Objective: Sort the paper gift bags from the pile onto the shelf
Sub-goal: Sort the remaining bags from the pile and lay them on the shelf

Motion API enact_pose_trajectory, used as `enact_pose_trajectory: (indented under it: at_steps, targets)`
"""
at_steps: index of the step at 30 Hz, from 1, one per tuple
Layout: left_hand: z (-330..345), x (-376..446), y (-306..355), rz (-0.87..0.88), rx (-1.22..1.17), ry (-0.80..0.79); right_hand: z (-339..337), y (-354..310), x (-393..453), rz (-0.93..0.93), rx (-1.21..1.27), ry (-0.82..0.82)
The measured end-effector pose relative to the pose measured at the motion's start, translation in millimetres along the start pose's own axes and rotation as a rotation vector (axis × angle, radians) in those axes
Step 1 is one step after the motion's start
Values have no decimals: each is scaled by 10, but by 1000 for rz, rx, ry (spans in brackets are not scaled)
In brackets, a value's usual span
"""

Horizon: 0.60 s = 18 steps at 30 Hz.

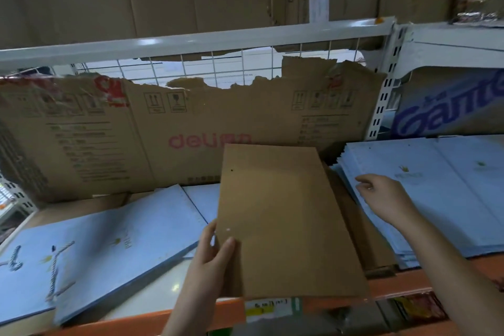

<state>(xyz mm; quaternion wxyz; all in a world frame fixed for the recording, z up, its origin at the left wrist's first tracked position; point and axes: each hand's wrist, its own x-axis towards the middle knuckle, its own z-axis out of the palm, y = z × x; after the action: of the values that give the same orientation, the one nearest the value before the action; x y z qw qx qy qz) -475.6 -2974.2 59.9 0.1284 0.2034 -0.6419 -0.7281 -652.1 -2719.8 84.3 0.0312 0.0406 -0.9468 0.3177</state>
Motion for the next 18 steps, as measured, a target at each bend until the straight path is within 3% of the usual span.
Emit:
enact_pose_trajectory:
  at_steps: [1, 6, 11, 15, 17, 18]
  targets:
    - [139, 48, -14, -21, 34, -58, -53, 4, -16, -19, 19, 9]
    - [668, 168, -130, -35, 422, 16, -178, 22, -112, -100, 56, 17]
    - [644, 228, -322, 37, 810, 116, -43, -158, -273, -179, 21, -45]
    - [198, 229, -403, 5, 701, 193, 184, -543, -428, -317, -13, -106]
    - [-153, 218, -442, -147, 464, 263, 336, -801, -532, -411, 5, -136]
    - [-320, 190, -437, -239, 237, 283, 434, -941, -593, -456, 26, -167]
